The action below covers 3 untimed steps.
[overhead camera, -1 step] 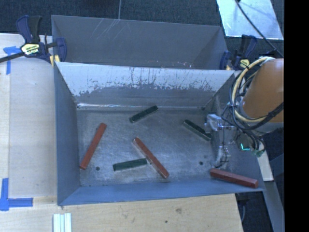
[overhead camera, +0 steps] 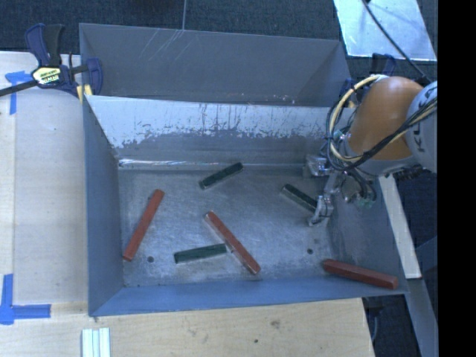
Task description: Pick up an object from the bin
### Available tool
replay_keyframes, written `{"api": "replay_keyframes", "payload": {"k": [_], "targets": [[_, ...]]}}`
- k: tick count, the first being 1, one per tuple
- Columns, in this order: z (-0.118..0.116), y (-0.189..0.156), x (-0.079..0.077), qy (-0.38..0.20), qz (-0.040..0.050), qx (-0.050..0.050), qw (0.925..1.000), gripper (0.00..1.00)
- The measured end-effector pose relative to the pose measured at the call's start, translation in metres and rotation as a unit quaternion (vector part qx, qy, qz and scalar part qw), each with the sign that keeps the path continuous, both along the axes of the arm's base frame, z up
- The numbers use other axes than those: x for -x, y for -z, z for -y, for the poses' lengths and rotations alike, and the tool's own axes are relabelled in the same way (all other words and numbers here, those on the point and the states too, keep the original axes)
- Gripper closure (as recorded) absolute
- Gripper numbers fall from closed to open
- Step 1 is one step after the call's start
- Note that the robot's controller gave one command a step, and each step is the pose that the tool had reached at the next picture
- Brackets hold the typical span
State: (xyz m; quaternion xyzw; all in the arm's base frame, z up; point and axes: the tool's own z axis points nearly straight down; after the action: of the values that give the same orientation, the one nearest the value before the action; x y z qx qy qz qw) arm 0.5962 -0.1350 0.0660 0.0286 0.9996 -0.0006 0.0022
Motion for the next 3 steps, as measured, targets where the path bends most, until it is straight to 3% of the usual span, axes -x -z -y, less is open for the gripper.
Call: {"api": "replay_keyframes", "payload": {"k": [1, 2, 3], "targets": [[-0.01, -0.036, 0.002, 0.047, 0.0021, 0.0, 0.9989, 0.0], [-0.008, -0.034, 0.007, 0.074, -0.0013, -0.001, 0.9972, 0.0], [-0.018, -0.003, 0.019, 0.112, -0.0021, -0.001, 0.9937, 0.0]]}}
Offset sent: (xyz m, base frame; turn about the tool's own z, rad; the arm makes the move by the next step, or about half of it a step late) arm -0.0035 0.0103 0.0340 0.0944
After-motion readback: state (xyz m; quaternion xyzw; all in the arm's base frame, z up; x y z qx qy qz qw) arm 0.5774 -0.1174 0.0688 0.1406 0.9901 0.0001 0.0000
